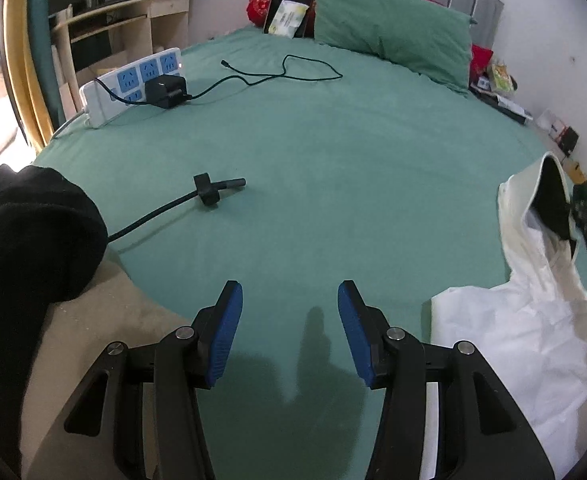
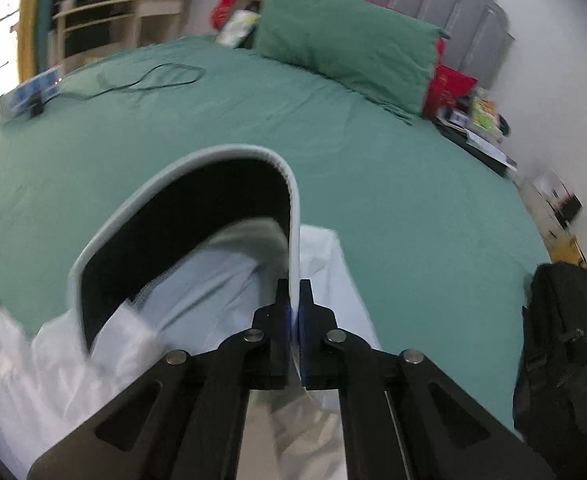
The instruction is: Fold large clothes
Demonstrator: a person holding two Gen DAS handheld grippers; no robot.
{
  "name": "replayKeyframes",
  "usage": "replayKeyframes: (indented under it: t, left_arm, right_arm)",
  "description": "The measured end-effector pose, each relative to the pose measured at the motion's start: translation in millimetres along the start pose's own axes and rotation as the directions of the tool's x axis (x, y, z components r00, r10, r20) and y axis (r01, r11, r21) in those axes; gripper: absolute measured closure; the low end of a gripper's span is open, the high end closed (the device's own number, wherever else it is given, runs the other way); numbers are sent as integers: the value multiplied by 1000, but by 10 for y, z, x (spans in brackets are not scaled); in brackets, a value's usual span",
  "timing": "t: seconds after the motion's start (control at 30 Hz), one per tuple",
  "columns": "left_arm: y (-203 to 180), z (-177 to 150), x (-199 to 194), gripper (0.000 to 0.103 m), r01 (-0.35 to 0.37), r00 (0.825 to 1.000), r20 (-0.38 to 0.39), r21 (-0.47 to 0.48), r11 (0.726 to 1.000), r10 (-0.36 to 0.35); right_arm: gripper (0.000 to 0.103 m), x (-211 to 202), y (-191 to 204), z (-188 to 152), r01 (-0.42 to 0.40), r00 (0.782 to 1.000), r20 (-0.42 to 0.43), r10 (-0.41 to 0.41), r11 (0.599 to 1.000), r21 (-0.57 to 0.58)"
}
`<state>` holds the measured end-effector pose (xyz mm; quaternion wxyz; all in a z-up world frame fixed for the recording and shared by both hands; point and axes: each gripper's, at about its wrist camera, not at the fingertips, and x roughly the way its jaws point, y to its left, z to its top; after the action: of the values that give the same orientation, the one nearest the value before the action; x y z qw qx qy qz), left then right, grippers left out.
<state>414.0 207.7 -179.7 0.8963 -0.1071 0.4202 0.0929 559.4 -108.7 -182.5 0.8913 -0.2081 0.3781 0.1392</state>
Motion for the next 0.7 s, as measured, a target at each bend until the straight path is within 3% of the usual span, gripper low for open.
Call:
replayKeyframes:
  t: [0.23, 0.43, 0.5, 0.57, 0.67, 0.7]
  left_arm:
    - [-157, -43, -202, 51, 32, 999, 34, 46, 998, -34]
    - [-322, -146, -189, 51, 60, 998, -6, 86, 994, -60]
    - [-381, -166, -169, 51, 60, 998, -18, 108, 992, -59]
    - [-419, -170, -148, 51, 60, 998, -28, 117, 991, -57]
    - [-432, -164, -136, 51, 72, 997, -38, 111, 991, -68]
    - [-431, -159, -134, 51, 73, 997, -38, 110, 991, -69]
  right_arm:
    - [100, -561, 303, -563, -9, 1000, -30, 3, 980, -200]
    - [95, -545, 360, -938, -124, 989, -108, 104, 972, -201]
    - [90, -500, 262, -947, -174, 981, -107, 163, 979, -105]
    - [78, -460, 114, -909, -261, 960, -105, 261, 965, 17]
    - [61, -449, -2, -848, -338, 930, -116, 348, 936, 101]
    - [48, -479, -38, -829, -345, 926, -124, 357, 932, 109]
